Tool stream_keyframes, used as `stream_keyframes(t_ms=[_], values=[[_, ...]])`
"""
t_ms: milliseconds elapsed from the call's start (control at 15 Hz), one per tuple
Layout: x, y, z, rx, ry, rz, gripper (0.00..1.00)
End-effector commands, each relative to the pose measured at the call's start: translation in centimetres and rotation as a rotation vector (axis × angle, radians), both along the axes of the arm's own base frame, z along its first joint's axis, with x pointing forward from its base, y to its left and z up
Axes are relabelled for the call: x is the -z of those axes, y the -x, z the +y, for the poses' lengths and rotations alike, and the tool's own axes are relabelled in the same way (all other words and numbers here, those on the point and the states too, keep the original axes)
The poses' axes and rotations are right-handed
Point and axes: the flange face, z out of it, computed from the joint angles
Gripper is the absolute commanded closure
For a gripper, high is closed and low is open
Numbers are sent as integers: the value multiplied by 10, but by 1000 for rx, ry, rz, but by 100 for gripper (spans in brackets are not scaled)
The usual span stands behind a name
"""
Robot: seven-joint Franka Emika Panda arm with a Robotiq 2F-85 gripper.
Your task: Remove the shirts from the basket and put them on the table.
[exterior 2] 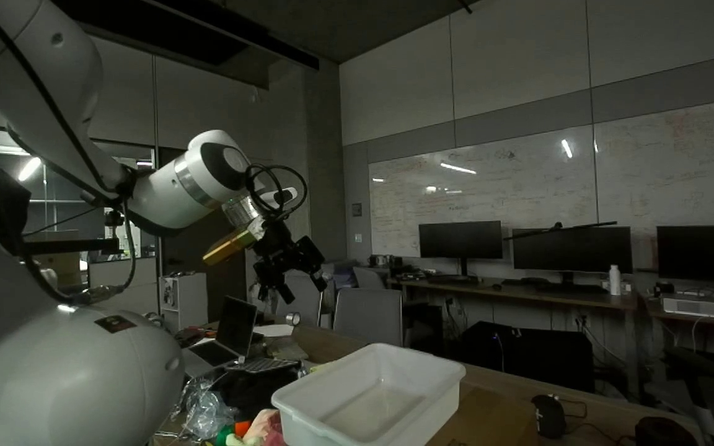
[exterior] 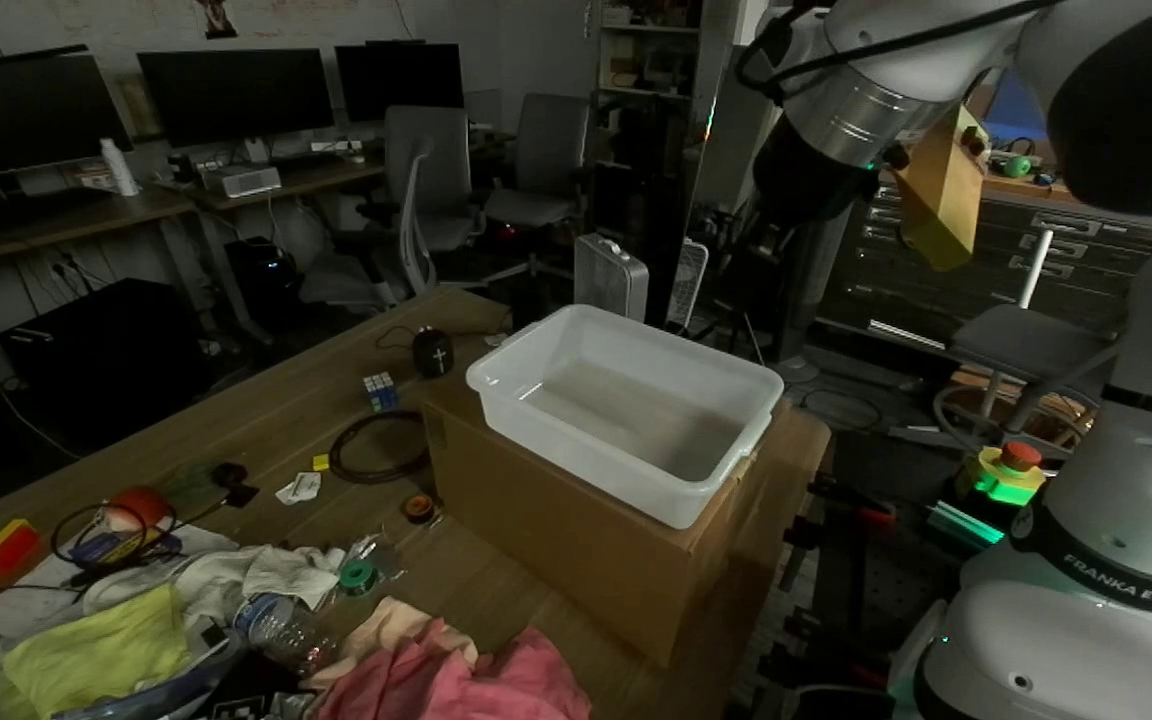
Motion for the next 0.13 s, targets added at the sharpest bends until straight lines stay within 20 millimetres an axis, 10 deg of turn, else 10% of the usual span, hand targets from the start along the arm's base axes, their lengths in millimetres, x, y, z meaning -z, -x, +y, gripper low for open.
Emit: stream_keyframes(t_ms=[0, 67], values=[[0, 0, 1, 0, 1, 3, 0], [1, 0, 1, -1, 1, 5, 0]])
